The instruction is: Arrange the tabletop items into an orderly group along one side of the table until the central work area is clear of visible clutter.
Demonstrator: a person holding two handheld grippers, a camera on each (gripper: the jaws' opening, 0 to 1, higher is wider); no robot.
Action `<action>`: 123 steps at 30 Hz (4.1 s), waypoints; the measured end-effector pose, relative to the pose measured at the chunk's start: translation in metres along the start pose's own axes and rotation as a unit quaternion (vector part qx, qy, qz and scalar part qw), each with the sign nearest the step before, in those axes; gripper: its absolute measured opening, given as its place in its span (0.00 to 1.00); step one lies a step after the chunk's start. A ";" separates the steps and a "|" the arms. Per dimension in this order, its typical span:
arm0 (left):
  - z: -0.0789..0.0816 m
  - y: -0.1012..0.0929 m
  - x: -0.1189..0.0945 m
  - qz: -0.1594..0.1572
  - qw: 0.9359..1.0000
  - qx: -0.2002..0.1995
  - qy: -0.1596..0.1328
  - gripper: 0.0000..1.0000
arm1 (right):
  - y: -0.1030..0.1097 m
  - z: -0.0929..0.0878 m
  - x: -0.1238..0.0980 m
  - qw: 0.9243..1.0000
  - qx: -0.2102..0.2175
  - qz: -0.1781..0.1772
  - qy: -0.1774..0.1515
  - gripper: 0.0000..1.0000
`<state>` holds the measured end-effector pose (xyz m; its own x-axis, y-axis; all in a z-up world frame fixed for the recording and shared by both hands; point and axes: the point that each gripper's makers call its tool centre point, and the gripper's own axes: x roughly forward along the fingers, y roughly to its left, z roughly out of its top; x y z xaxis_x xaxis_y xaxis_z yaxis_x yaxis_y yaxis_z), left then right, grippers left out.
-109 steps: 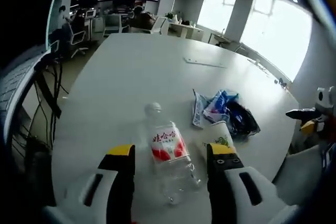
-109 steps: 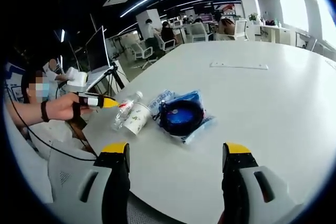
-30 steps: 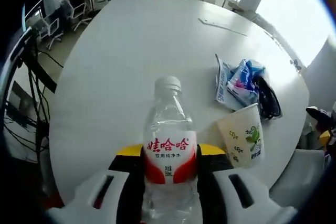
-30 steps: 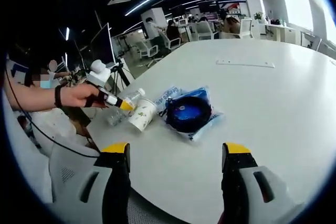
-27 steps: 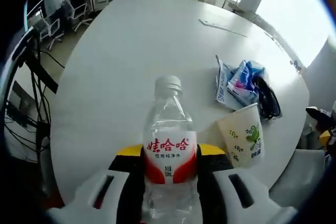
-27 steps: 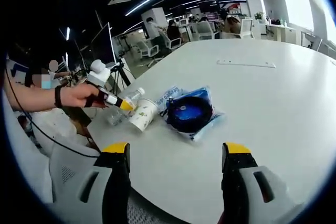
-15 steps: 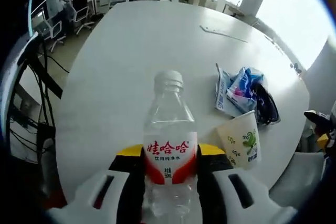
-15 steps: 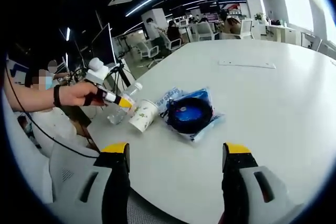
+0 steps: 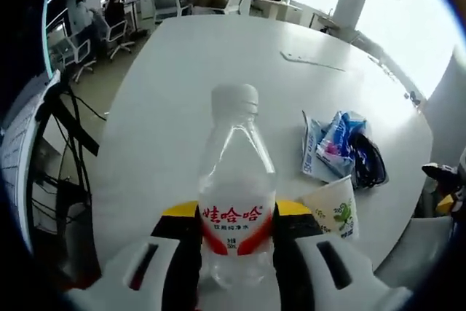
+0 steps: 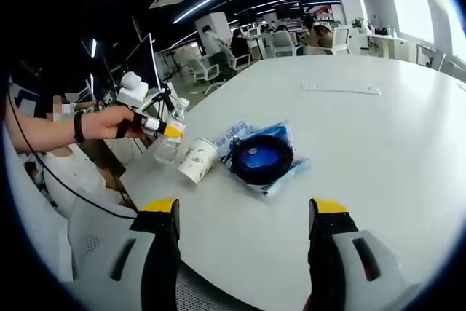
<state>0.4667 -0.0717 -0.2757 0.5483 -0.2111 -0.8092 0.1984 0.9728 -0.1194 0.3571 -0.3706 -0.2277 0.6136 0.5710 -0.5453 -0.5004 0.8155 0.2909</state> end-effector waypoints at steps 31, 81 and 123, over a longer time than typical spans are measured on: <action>0.011 0.005 -0.011 0.023 0.999 0.019 -0.029 0.36 | -0.003 0.003 -0.001 1.000 0.008 -0.005 -0.008 0.72; 0.000 0.000 -0.015 0.016 0.999 0.028 -0.041 0.40 | -0.001 -0.005 -0.011 1.000 0.019 -0.011 -0.013 0.72; 0.049 0.007 0.019 0.048 0.997 -0.005 -0.068 0.37 | -0.015 -0.020 -0.016 1.000 0.025 -0.010 0.013 0.72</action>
<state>0.5181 -0.0734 -0.2636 0.6698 -0.1278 -0.7315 0.1316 0.9899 -0.0525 0.3428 -0.3939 -0.2395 0.6075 0.5522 -0.5709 -0.4569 0.8309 0.3175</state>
